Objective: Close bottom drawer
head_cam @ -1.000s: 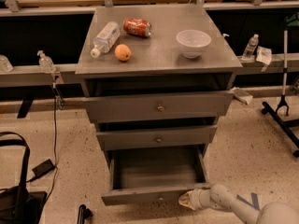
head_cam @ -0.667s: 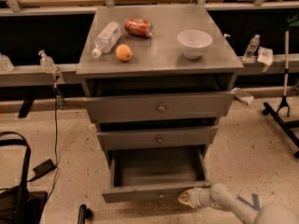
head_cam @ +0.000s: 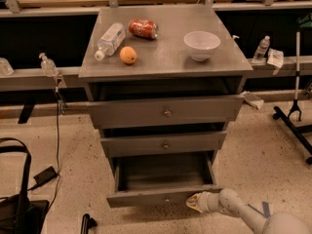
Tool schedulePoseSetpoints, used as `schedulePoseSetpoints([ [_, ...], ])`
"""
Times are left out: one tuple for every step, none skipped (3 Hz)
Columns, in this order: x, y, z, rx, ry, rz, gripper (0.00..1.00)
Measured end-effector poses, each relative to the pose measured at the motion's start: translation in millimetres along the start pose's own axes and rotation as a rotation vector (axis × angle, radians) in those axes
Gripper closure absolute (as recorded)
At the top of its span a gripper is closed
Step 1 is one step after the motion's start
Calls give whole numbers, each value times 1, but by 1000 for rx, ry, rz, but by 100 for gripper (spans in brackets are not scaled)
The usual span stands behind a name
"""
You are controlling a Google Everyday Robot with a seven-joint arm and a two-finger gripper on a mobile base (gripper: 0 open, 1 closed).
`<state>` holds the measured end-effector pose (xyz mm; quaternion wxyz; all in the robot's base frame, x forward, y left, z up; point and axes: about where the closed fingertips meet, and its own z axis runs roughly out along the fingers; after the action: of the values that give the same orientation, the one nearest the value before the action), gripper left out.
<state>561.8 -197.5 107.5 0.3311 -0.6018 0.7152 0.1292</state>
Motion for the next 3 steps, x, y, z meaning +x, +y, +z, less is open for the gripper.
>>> schedulePoseSetpoints([
  [2, 6, -8, 24, -7, 20, 100],
  [-1, 18, -20, 36, -12, 30, 100],
  [-3, 20, -20, 68, -24, 38, 100],
])
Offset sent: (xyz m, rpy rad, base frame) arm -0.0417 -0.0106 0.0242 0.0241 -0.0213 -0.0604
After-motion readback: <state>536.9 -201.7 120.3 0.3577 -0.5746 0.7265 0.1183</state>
